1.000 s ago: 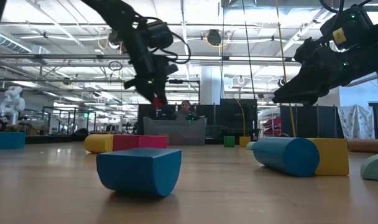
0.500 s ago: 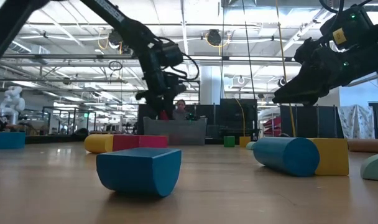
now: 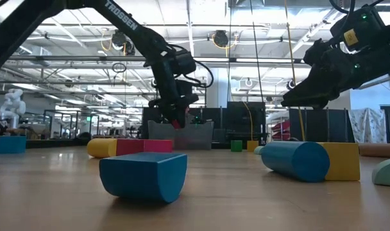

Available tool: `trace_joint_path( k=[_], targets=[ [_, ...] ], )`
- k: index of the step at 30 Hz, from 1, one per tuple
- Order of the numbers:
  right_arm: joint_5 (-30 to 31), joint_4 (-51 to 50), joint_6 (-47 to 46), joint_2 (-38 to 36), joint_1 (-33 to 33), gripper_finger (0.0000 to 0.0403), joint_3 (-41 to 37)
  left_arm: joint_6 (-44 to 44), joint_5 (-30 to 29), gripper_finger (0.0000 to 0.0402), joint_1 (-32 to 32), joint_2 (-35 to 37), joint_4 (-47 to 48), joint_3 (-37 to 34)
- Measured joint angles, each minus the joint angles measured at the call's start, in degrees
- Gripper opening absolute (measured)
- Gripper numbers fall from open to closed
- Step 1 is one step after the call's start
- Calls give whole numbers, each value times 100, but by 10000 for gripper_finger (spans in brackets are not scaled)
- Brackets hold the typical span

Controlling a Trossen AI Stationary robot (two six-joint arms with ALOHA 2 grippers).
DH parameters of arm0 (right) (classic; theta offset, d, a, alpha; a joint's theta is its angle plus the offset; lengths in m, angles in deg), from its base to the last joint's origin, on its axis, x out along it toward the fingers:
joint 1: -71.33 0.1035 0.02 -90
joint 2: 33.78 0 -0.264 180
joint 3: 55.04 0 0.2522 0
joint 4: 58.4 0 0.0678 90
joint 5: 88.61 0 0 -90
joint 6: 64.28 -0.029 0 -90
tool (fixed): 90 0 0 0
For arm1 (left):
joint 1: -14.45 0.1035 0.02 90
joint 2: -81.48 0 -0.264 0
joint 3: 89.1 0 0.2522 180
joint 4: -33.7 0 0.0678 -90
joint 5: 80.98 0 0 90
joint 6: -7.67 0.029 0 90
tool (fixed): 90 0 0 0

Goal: Sort blocks by size
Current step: Put the red square block into the top black bin

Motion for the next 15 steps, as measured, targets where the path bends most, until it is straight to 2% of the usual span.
trace_joint_path(
  k=[10,15],
  targets=[
    [0,-9,0,0,0,176,0,565,0,150,-138,0,-63,0],
    [0,-11,-9,1,0,176,0,600,-4,184,-164,0,-183,0]
  ],
)
